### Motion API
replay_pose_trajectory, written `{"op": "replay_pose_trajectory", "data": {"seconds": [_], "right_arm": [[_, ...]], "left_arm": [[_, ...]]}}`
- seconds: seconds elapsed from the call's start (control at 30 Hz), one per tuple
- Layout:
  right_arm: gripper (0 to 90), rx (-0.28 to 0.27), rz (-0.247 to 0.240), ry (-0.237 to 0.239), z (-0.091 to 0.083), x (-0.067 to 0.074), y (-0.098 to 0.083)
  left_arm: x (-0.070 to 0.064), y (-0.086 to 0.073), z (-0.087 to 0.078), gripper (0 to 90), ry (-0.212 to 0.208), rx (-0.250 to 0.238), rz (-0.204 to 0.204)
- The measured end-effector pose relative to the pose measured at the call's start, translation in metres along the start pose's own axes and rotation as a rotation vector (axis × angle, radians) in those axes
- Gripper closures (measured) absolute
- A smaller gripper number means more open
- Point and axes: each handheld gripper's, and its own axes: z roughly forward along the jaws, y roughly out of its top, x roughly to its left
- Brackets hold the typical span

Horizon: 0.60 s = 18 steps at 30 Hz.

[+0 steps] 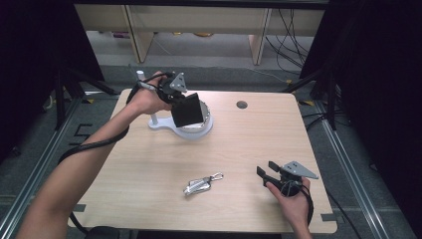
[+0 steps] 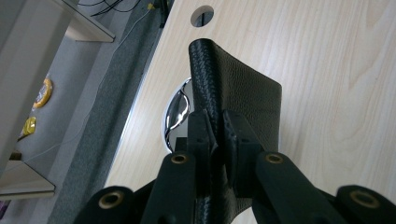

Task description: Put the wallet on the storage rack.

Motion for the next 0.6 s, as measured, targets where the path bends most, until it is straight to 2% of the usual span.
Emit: {"op": "replay_pose_trajectory", "data": {"seconds": [0.17,0.23,0.37,0.6], "right_arm": [[44.2,0.003,0.007,0.004,0.000,0.001,0.000],[44.2,0.013,-0.033,0.004,-0.001,-0.002,0.000],[44.2,0.000,-0.047,0.009,0.001,-0.003,0.000],[44.2,0.001,-0.034,0.002,-0.001,-0.003,0.000]], "left_arm": [[0.002,0.007,0.004,81.5,0.005,0.012,0.020],[0.004,0.009,0.006,81.5,0.006,0.018,0.027],[0.005,0.011,0.010,81.4,0.008,0.019,0.031],[0.007,0.010,0.017,81.4,0.017,0.028,0.040]]}}
